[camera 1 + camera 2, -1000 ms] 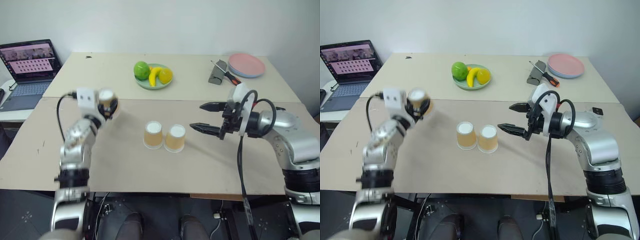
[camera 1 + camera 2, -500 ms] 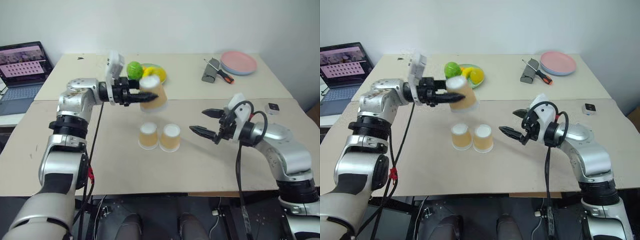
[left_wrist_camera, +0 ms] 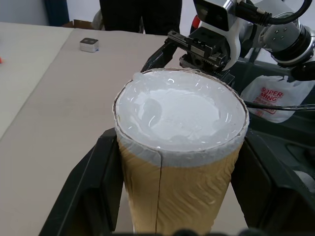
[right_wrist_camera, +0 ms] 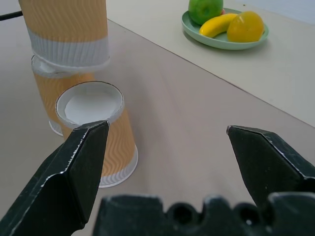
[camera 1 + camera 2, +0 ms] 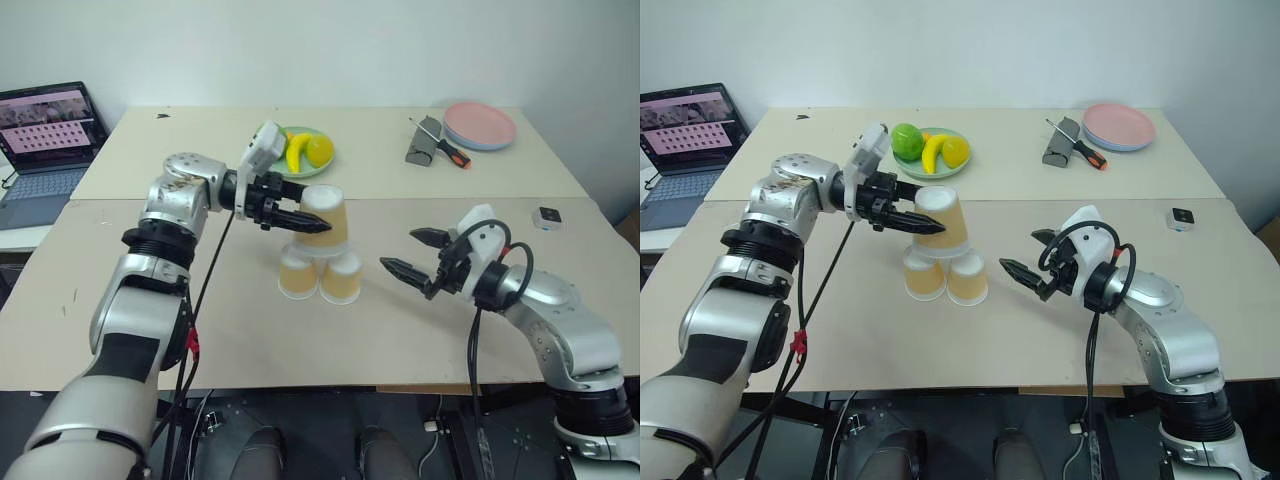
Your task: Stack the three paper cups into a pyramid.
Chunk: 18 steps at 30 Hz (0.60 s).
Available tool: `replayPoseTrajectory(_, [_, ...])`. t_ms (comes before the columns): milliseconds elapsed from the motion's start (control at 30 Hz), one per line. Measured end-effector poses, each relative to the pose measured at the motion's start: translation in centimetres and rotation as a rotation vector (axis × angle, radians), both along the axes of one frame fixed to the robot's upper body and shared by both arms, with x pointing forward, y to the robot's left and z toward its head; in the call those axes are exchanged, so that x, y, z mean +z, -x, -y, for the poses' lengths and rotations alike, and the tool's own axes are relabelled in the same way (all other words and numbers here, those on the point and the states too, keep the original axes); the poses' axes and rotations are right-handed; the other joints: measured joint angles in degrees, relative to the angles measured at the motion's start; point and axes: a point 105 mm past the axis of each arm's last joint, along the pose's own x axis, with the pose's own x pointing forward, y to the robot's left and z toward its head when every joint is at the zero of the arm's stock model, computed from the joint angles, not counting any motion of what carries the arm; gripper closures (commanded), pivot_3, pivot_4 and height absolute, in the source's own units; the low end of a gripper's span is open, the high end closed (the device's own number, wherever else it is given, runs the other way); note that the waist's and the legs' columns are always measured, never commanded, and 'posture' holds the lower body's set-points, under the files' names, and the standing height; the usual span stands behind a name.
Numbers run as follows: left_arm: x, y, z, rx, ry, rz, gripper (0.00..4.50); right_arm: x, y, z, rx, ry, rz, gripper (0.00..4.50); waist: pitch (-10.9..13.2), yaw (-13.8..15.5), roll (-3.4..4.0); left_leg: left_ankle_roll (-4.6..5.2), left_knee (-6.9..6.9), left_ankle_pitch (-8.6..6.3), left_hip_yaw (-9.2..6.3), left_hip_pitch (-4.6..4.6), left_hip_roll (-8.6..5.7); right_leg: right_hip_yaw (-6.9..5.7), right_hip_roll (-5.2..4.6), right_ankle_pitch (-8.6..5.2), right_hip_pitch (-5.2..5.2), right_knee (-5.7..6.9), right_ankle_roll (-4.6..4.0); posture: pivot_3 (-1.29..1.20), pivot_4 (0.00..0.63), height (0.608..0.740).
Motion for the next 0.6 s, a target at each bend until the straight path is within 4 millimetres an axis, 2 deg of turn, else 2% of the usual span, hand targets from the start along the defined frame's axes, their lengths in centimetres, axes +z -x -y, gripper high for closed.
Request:
replayPoseTrajectory(167, [-0.5,0.1,0.3,-0.011,-0.026,-0.008,1.49,0.4,-0.1,0.6,-0.026,-0.002,0.012,0.00,0.00,-0.12,0.00,0.00,0.00,0.00,-0.01,0.01,0.00,0.01,0.01,0.00,0.00,0.04,0.00,0.00,0.150,0.740])
replayPoseTrajectory(600, [-1.2,0.2,0.1,-0.011,-0.045,-0.023,1.49,0.5,0.1,0.4,-0.018,-0.002,0.012,0.00,0.00,-0.08,0.00,0.00,0.00,0.00,-0.01,0.01,0.00,0.01,0.02,0.00,0.00,0.03,0.00,0.00,0.150,0.740])
